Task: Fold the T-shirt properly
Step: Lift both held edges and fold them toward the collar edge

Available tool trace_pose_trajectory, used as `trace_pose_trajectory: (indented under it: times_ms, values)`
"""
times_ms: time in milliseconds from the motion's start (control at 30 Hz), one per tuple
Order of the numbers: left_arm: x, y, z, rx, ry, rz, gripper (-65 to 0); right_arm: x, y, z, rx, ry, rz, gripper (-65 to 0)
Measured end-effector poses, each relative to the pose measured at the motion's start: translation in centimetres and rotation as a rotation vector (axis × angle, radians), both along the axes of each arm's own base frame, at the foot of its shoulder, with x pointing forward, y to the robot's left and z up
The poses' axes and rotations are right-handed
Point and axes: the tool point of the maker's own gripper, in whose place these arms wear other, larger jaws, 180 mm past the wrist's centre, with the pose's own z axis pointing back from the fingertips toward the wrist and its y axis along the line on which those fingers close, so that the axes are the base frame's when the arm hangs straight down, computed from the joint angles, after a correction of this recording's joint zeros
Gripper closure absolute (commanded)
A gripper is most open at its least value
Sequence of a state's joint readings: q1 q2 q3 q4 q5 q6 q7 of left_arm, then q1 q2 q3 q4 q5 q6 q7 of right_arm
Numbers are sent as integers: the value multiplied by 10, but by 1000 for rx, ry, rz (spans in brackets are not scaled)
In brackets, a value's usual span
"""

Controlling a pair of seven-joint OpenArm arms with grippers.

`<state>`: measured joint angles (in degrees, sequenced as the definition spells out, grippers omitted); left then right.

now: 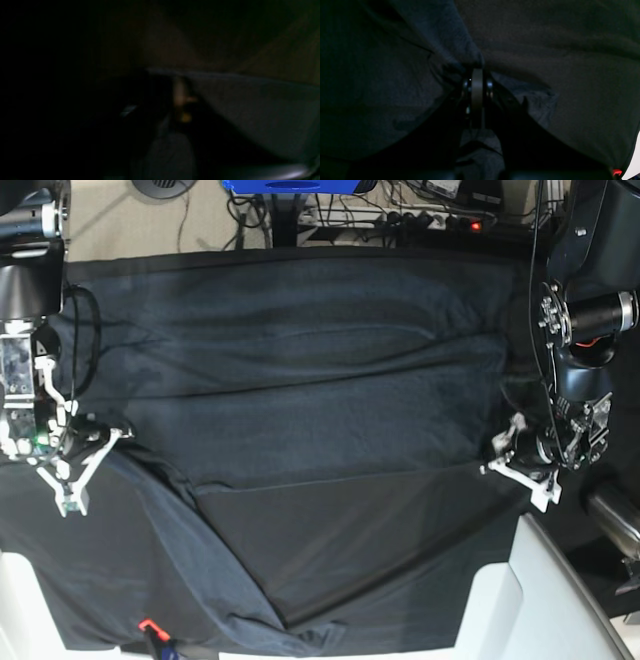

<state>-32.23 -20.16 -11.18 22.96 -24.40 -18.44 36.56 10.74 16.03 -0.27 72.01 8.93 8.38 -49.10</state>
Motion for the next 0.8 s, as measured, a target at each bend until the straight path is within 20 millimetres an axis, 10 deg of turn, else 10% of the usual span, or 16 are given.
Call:
trace_pose_trajectory:
  times_ms: [800]
  values:
    - [49, -4, 74, 68, -123, -113, 0, 52, -3, 28, 13, -199, 6, -2]
